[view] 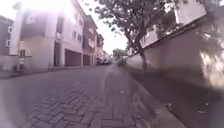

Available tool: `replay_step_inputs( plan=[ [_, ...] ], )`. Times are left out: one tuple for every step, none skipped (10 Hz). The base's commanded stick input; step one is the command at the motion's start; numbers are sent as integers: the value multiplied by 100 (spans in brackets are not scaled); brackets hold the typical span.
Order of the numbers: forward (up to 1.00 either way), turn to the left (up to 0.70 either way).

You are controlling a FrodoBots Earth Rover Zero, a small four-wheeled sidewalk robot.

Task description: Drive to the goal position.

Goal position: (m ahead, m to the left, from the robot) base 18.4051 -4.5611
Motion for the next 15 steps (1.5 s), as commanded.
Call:
replay_step_inputs(
  plan=[
    [70, 0],
    [70, 0],
    [70, 0],
    [70, 0],
    [70, 0],
    [70, 0],
    [70, 0],
    [70, 0],
    [70, 0],
    [70, 0],
    [70, 0],
    [70, 0],
    [70, 0],
    [70, 0],
    [70, 0]
  ],
)
